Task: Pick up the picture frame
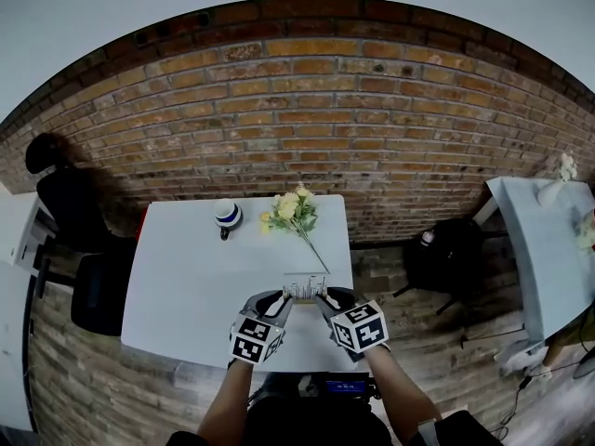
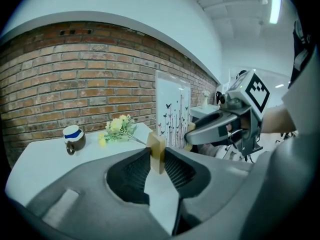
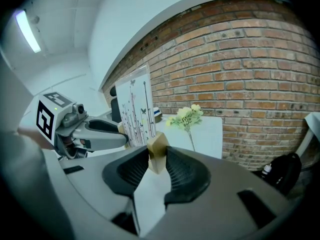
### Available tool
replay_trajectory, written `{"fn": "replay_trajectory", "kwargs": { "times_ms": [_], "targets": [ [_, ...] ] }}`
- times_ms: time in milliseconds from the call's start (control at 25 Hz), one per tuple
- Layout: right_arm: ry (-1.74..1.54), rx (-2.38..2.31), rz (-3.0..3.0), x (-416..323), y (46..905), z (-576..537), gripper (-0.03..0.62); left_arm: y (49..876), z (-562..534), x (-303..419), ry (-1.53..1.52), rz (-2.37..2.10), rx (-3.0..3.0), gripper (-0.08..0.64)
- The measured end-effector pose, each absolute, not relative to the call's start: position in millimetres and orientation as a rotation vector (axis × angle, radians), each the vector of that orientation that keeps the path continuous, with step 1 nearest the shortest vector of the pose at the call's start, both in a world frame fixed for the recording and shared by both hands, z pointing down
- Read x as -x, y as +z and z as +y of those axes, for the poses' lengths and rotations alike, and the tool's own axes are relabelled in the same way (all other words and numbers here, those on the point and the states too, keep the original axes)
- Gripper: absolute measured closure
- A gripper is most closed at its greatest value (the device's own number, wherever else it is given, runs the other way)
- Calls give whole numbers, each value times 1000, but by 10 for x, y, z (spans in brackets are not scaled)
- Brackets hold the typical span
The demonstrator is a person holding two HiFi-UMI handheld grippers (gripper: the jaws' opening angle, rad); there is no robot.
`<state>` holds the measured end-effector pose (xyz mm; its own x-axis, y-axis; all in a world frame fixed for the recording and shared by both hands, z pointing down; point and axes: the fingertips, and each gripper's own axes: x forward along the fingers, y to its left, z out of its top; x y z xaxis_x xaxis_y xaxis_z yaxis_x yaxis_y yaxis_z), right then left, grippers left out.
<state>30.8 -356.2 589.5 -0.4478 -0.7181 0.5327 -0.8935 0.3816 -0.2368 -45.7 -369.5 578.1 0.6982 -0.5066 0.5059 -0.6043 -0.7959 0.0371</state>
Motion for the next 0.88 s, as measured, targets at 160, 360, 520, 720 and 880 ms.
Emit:
{"fn": "replay_trajectory", "kwargs": {
  "times_ms": [160,360,520,720,880],
  "targets": [
    [725,-1377,-2314,-238,5950,-3422,477,5831,-3534,531,728,-914,-2685,466],
    [724,-1389,-2315,-201,5935,-3269,477,5808,-3396,565,730,-905,-2696,466],
    [702,-1420,-2314,-179,5843,-3202,477,5723,-3332,588,710,-893,-2723,466],
    [694,-1436,-2302,42,5805,-2987,477,5698,-3126,812,698,-882,-2729,466],
    [699,-1447,-2285,319,5827,-2697,479,5717,-2855,1085,692,-864,-2733,466]
  ]
}}
